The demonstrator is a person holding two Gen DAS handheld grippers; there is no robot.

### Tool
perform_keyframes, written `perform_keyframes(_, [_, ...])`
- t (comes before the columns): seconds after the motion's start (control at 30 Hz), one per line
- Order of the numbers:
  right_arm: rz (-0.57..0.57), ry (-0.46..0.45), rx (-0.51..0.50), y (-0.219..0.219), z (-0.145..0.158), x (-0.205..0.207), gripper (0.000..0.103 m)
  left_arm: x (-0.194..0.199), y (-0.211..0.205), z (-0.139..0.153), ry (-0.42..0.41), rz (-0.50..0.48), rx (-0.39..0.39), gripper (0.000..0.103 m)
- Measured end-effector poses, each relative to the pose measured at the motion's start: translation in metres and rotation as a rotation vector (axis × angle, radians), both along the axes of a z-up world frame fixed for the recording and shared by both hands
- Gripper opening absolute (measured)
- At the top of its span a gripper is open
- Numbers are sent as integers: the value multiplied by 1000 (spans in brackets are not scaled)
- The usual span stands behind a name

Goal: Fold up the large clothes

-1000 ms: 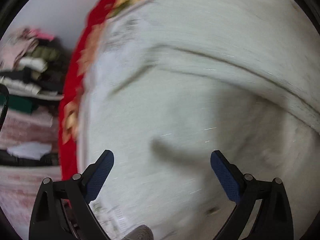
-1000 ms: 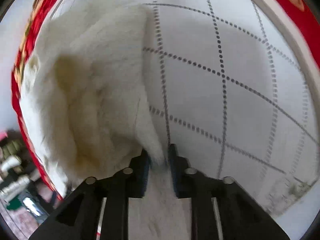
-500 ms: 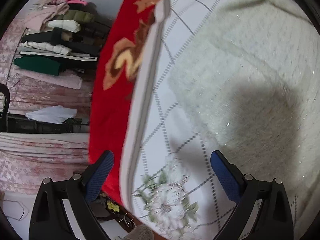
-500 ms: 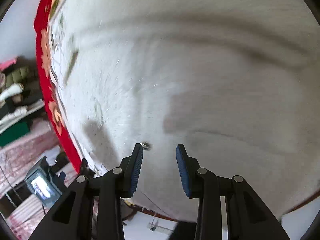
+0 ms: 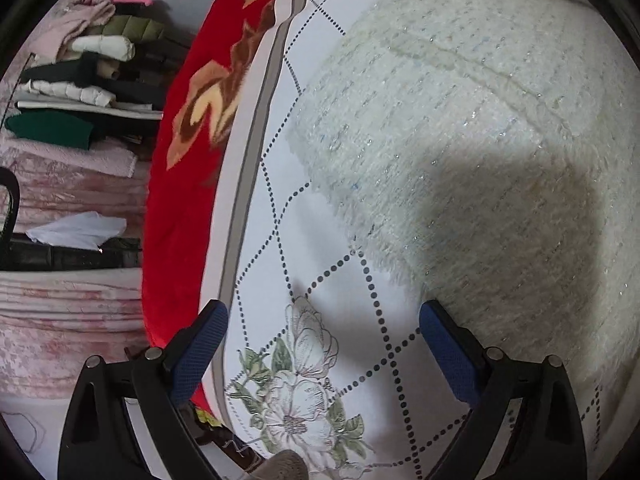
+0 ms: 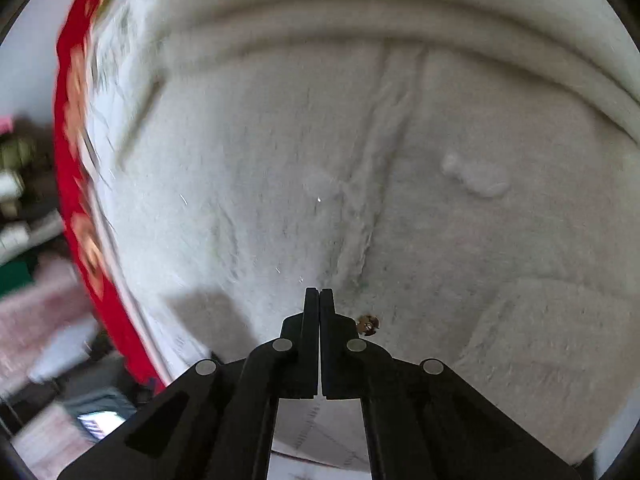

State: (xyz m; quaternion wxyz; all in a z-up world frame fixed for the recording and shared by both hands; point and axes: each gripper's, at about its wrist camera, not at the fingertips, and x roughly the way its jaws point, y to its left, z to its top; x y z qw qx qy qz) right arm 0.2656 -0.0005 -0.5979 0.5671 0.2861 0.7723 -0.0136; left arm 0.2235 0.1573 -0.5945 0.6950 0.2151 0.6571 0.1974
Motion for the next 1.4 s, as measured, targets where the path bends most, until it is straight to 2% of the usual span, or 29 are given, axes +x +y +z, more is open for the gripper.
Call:
perform_keyframes(0.07, [-9, 13, 57, -2, -6, 4, 0, 0, -3, 14, -24, -4, -13, 98])
perform_keyframes(0.13, [8, -25, 76, -15, 12, 2, 8, 1, -10, 32, -66, -28, -11, 98])
perform_keyframes(0.2, [14, -63, 50, -38, 32, -6, 48, 3, -25, 53, -111, -54, -13, 98])
perform_keyframes(0.27, [-1, -104, 25, -72, 52, -13, 61, 3, -46, 70, -150, -79, -10, 98])
perform_keyframes(0.33, [-14, -112, -18, -104, 67, -21, 61, 3, -73, 82, -185, -115, -7, 99])
perform_keyframes(0.4, [-45, -106, -44, -157, 71, -27, 61, 1, -98, 86, -195, -151, 3, 99])
perform_keyframes(0.47, [-64, -96, -70, -186, 70, -31, 61, -4, -125, 88, -195, -170, 4, 99])
perform_keyframes(0.57, [-51, -88, -119, -268, 64, -45, 61, -19, -170, 88, -183, -184, 15, 99])
perform_keyframes(0.6, [-37, -88, -135, -285, 61, -50, 61, -27, -187, 87, -179, -200, 42, 99])
perform_keyframes(0.77, [32, -54, -146, -362, 49, -66, 61, -78, -278, 82, -103, -256, 121, 99])
perform_keyframes(0.97, [81, -27, -155, -447, 41, -86, 61, -139, -361, 82, -6, -322, 80, 99])
perform_keyframes(1.07, [69, 0, -149, -476, 33, -92, 61, -153, -394, 62, 29, -368, 85, 99])
perform_keyframes(1.13, [66, 8, -144, -491, 28, -93, 61, -153, -407, 38, 64, -378, 127, 99])
perform_keyframes(1.2, [67, 8, -143, -500, 23, -91, 61, -143, -408, 8, 83, -364, 233, 99])
perform_keyframes(1.27, [64, 0, -137, -506, 18, -87, 61, -124, -392, -15, 76, -311, 342, 99])
perform_keyframes(1.33, [41, -38, -91, -514, 13, -80, 61, -107, -375, -26, 80, -256, 370, 101])
perform_keyframes(1.4, [19, -90, -33, -531, 12, -73, 61, -86, -358, -26, 48, -197, 375, 101])
